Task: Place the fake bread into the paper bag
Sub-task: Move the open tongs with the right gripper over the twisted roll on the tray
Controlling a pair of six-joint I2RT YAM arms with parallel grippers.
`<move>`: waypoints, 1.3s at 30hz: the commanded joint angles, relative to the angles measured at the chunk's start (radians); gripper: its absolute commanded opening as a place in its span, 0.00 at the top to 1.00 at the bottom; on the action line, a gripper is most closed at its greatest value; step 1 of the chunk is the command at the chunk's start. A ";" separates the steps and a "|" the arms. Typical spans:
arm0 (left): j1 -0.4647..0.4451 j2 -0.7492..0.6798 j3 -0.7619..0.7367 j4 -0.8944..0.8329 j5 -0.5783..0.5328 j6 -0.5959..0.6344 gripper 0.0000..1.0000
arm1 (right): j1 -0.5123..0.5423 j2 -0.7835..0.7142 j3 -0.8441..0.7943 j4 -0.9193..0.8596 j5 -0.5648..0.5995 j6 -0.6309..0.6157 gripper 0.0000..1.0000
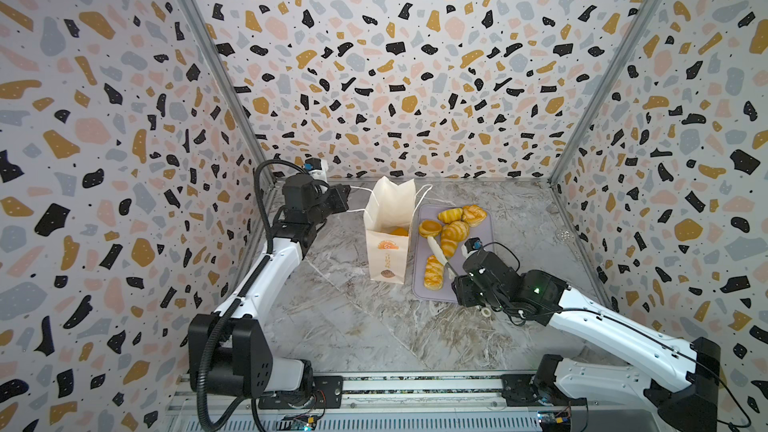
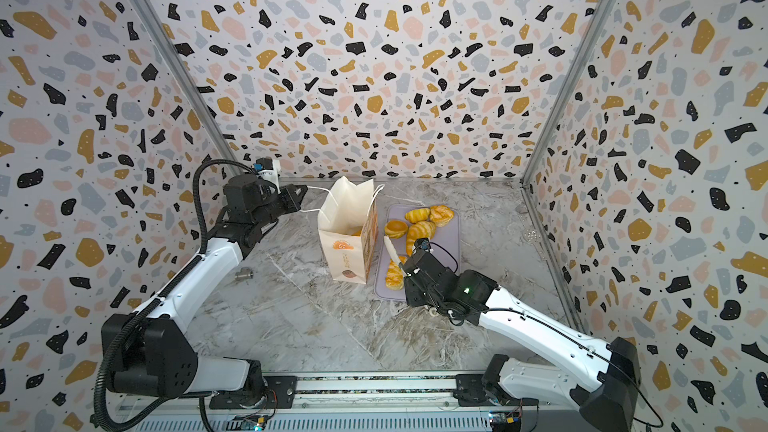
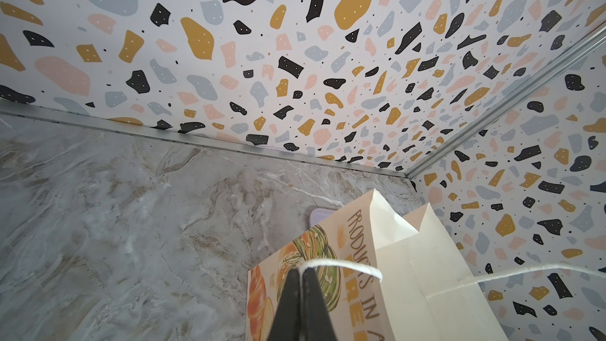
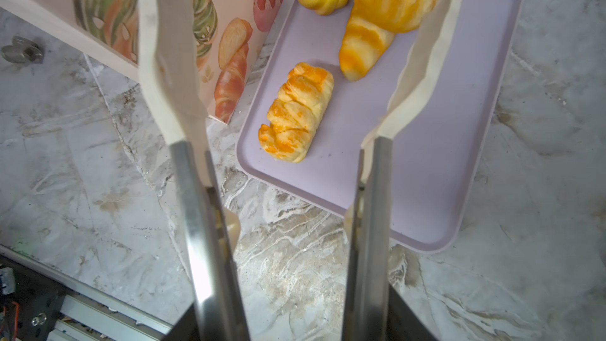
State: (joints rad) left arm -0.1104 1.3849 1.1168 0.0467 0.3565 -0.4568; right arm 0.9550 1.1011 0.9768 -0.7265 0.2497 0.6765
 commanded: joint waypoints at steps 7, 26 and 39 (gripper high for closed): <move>-0.006 -0.033 -0.015 0.030 -0.002 0.004 1.00 | -0.002 0.021 -0.015 0.017 -0.021 0.041 0.40; -0.006 -0.037 -0.011 0.026 -0.003 0.006 1.00 | 0.002 0.114 -0.027 0.020 -0.056 0.064 0.40; -0.006 -0.038 -0.012 0.025 -0.004 0.008 1.00 | 0.007 0.191 -0.029 0.039 -0.081 0.061 0.39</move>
State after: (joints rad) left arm -0.1135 1.3682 1.1168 0.0463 0.3561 -0.4568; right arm 0.9562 1.2911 0.9451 -0.6994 0.1680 0.7296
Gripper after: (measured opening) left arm 0.046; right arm 0.609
